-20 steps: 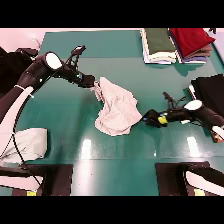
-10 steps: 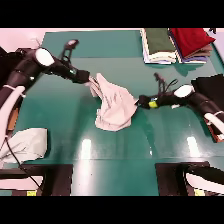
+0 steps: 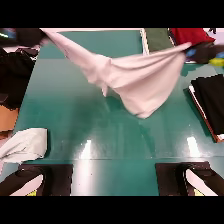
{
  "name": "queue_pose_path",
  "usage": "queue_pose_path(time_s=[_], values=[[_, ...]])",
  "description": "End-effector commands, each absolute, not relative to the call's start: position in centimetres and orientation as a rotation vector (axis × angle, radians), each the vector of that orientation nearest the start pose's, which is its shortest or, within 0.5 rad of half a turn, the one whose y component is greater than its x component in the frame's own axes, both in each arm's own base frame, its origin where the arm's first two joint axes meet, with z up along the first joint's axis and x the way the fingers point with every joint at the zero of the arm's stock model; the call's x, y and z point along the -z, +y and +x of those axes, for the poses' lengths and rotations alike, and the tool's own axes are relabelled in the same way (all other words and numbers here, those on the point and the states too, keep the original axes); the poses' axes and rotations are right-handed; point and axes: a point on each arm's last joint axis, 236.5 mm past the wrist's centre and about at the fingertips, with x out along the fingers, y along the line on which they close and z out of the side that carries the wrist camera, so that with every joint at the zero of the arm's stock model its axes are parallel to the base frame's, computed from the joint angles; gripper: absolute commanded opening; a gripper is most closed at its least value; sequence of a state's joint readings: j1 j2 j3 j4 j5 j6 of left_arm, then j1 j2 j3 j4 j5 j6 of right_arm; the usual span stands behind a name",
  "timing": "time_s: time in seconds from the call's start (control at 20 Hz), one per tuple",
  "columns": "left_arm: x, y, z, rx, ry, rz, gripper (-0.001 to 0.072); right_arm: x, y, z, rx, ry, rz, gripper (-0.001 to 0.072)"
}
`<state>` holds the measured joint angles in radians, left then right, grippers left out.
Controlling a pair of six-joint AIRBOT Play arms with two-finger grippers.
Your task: Fold the shirts.
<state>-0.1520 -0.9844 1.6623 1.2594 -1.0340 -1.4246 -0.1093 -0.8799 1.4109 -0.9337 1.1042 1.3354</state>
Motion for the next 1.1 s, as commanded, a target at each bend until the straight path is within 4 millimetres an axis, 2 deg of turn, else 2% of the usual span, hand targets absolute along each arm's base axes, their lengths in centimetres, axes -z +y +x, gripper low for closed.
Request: queue_pose_path(time_s=[0.0, 0.15, 0.2, 0.3, 0.4, 0.45, 0.55, 0.65, 0.75, 0.8, 0.9, 1.0, 1.05], values=[[-46.3, -10.2, 29.4, 0.394, 0.088, 0.01, 0.0023, -39.9, 6.3, 30.4, -0.346, 0.295, 0.139, 0.0014], [-50.5, -9.4, 23.9, 0.394, -0.048, 0.016, 0.0023, -43.9, 4.8, 27.3, -0.272, 0.205, 0.083, 0.0014], [-51.2, -9.2, 22.8, 0.394, -0.073, 0.017, 0.0022, -45.0, 4.4, 26.7, -0.248, 0.182, 0.067, 0.0014], [-51.4, -9.2, 22.0, 0.397, -0.079, 0.019, 0.0022, -46.4, 3.7, 26.2, -0.215, 0.163, 0.044, 0.0014], [-49.5, -9.5, 23.2, 0.404, -0.006, 0.027, 0.0022, -46.8, 3.3, 26.7, -0.213, 0.179, 0.032, 0.0014], [-47.7, -9.8, 24.7, 0.408, 0.06, 0.031, 0.0022, -46.6, 3.2, 27.5, -0.222, 0.198, 0.046, 0.0013], [-42.5, -10.5, 28.7, 0.415, 0.229, 0.031, 0.0023, -44.4, 2.8, 30.4, -0.253, 0.291, 0.095, 0.0013], [-35.6, -11.2, 33.1, 0.418, 0.42, 0.022, 0.0024, -39.7, 3.6, 34.2, -0.322, 0.443, 0.153, 0.0013], [-27.5, -11.7, 37.0, 0.412, 0.616, 0.007, 0.0024, -32.7, 6.0, 38.2, -0.412, 0.636, 0.221, 0.0013], [-23.2, -11.9, 38.7, 0.407, 0.713, -0.003, 0.0024, -28.2, 7.0, 40.0, -0.432, 0.754, 0.245, 0.0014], [-15.7, -12.1, 41.4, 0.387, 0.858, -0.017, 0.0024, -18.9, 7.7, 42.7, -0.388, 0.985, 0.268, 0.0013], [-10.2, -12.1, 44.1, 0.361, 0.935, -0.026, 0.0024, -11.6, 8.6, 44.7, -0.363, 1.119, 0.264, 0.0014], [-8.5, -12.1, 45.3, 0.349, 0.95, -0.032, 0.0024, -9.3, 9.2, 45.5, -0.365, 1.152, 0.272, 0.0014]])
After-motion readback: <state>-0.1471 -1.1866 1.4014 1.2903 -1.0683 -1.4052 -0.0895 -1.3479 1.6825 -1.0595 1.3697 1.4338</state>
